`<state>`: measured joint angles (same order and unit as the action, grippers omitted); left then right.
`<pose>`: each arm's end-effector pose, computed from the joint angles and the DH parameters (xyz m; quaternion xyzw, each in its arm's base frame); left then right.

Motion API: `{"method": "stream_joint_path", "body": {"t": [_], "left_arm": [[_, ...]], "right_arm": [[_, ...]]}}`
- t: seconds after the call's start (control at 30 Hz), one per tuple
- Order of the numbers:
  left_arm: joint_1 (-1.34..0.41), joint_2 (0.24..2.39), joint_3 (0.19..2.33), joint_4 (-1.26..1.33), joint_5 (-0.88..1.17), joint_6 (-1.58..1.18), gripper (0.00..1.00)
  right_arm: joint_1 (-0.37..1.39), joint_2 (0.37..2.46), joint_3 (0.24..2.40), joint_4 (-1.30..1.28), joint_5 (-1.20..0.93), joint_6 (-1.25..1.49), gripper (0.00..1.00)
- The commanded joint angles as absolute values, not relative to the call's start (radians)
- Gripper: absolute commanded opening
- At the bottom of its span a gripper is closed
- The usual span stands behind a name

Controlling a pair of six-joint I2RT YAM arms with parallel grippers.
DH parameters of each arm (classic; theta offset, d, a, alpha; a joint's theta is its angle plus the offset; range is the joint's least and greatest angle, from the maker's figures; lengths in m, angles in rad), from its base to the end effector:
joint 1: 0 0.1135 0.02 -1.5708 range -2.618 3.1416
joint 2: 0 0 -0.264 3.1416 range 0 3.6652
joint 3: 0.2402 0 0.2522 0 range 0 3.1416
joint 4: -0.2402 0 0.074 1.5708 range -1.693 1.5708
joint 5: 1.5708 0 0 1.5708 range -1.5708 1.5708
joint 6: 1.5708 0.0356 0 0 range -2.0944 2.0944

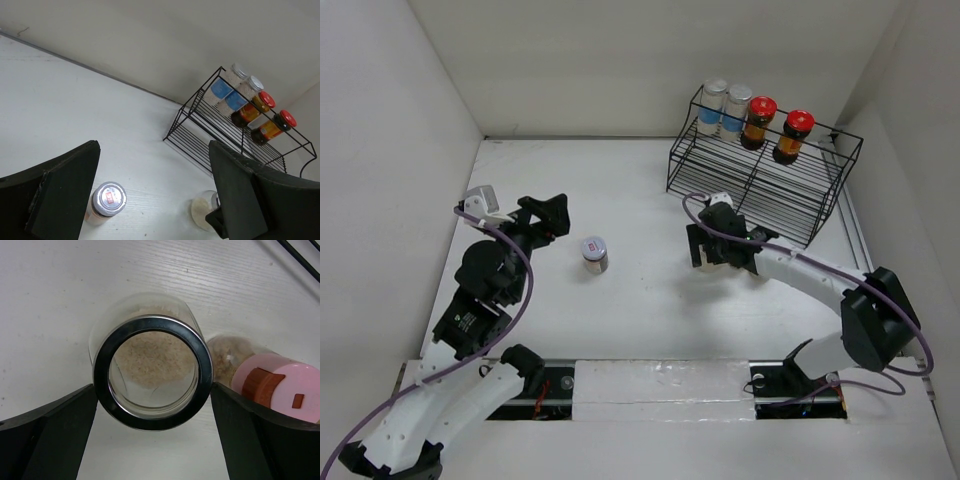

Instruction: Organize the condiment bottles

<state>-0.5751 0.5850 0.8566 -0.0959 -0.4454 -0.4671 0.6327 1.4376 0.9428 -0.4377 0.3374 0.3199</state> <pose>0.1126 -0.0547 0.4013 -0.1352 0.6347 -0.2491 0.7189 0.2433 0.1638 0.2252 -0.0938 0.9328 0.0001 0.3480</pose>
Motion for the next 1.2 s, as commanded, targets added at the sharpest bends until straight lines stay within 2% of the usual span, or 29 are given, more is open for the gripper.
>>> {"method": "stream_joint_path", "body": {"t": [0.0,0.17,0.37,0.47,0.5,0.63,0.7,0.77,0.93,1.1,1.17], "left_arm": [[-0.574,0.601,0.87,-0.058,-0.439,-0.445,0.86],[-0.574,0.601,0.87,-0.058,-0.439,-0.445,0.86],[-0.574,0.601,0.87,-0.058,-0.439,-0.445,0.86],[-0.574,0.611,0.87,-0.058,-0.439,-0.445,0.86],[-0.574,0.611,0.87,-0.058,-0.439,-0.445,0.86],[-0.574,0.611,0.87,-0.058,-0.439,-0.445,0.86],[-0.574,0.611,0.87,-0.058,-0.439,-0.445,0.86],[-0.574,0.611,0.87,-0.058,-0.439,-0.445,0.86],[-0.574,0.611,0.87,-0.058,-0.43,-0.445,0.86],[-0.574,0.611,0.87,-0.058,-0.43,-0.445,0.86],[-0.574,0.611,0.87,-0.058,-0.43,-0.445,0.86]], "right_arm": [[0.644,1.453,0.989,-0.367,0.425,0.337,0.99],[0.653,1.483,1.029,-0.345,0.448,0.328,0.97],[0.653,1.483,1.048,-0.302,0.448,0.279,0.99],[0.644,1.494,1.048,-0.259,0.387,0.255,0.99],[0.635,1.503,1.048,-0.259,0.387,0.255,0.98],[0.635,1.503,1.048,-0.259,0.377,0.255,0.83],[0.635,1.503,1.048,-0.282,0.377,0.265,0.83],[0.644,1.494,1.048,-0.307,0.39,0.281,0.87],[0.644,1.476,1.003,-0.307,0.399,0.304,0.87],[0.655,1.439,1.003,-0.307,0.385,0.304,0.62],[0.664,1.425,1.025,-0.307,0.385,0.304,0.5]]}}
